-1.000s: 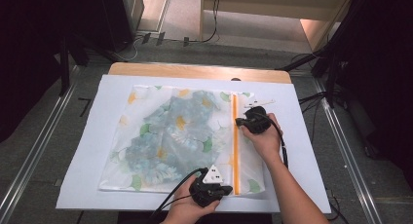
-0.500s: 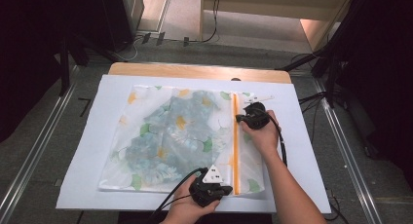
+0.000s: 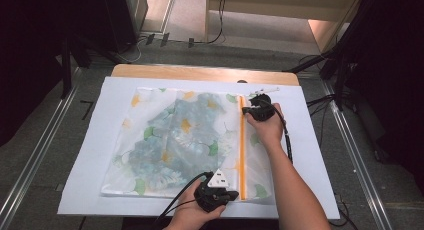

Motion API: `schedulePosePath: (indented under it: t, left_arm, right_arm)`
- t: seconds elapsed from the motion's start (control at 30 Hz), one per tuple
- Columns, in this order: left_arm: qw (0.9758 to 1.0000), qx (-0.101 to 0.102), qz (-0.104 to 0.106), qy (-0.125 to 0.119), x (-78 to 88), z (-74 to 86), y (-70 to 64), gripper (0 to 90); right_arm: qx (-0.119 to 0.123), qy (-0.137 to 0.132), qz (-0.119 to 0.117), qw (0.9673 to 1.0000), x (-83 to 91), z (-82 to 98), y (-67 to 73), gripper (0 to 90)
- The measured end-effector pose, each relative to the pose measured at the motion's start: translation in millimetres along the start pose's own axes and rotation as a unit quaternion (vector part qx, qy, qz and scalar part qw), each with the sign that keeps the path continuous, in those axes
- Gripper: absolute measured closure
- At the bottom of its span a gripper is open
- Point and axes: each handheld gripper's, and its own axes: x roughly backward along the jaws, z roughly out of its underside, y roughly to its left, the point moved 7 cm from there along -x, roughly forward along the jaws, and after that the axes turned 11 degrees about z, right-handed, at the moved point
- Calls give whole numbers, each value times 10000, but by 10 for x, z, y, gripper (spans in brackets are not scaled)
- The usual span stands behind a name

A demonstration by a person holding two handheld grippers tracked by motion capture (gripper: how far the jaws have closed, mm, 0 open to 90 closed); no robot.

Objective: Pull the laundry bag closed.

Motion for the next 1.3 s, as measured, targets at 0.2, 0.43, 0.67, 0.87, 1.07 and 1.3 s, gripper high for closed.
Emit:
schedulePosePath:
  t: [0.2, 0.43, 0.67, 0.87, 1.07, 1.3]
  left_arm:
    - [10000, 34, 25, 23, 3, 0, 6, 900]
    - [10000, 34, 32, -18, -2, -2, 0, 900]
    - [10000, 7, 18, -12, -1, 0, -1, 900]
    - [10000, 16, 33, -12, -1, 0, 1, 900]
    - [10000, -32, 90, -11, 4, -1, -14, 900]
    - [9992, 113, 250, -301, 56, -59, 24, 580]
  right_arm:
    - [39, 10, 108, 9999, -104, -167, -37, 900]
    - [-540, -15, 115, 9985, -293, -277, -128, 900]
    - [-759, -33, 210, 9969, -385, -425, -193, 900]
    - [-985, -268, 70, 9948, -336, -535, -188, 900]
    - [-953, -311, -40, 9950, -226, -453, -194, 593]
    - [-912, -388, -204, 9949, -39, -175, -209, 392]
